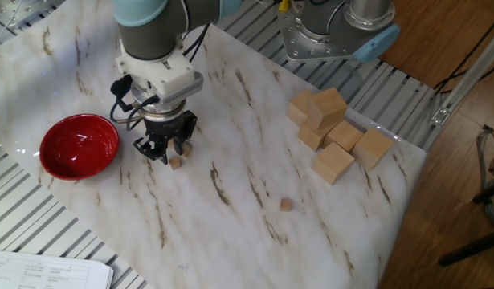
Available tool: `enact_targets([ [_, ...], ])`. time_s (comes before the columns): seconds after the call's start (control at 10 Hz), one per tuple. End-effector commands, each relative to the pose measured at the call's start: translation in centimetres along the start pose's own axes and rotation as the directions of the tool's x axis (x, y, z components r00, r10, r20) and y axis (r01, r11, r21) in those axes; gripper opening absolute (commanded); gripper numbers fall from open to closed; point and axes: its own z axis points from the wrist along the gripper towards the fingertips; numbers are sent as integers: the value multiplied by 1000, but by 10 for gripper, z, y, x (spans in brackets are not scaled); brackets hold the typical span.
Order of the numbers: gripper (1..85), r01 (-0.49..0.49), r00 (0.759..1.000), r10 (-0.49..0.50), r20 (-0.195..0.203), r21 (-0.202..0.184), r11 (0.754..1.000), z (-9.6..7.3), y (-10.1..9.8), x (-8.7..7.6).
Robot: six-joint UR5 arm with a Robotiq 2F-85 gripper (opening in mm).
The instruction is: Stack the blocks into a pyramid shape
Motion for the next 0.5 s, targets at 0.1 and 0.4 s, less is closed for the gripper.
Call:
enact_targets([
  [0.1,380,-17,999,17,31,5,1000,7,-7,-6],
  [0.4,380,-16,999,15,28,7,1000,13,-10,-5],
])
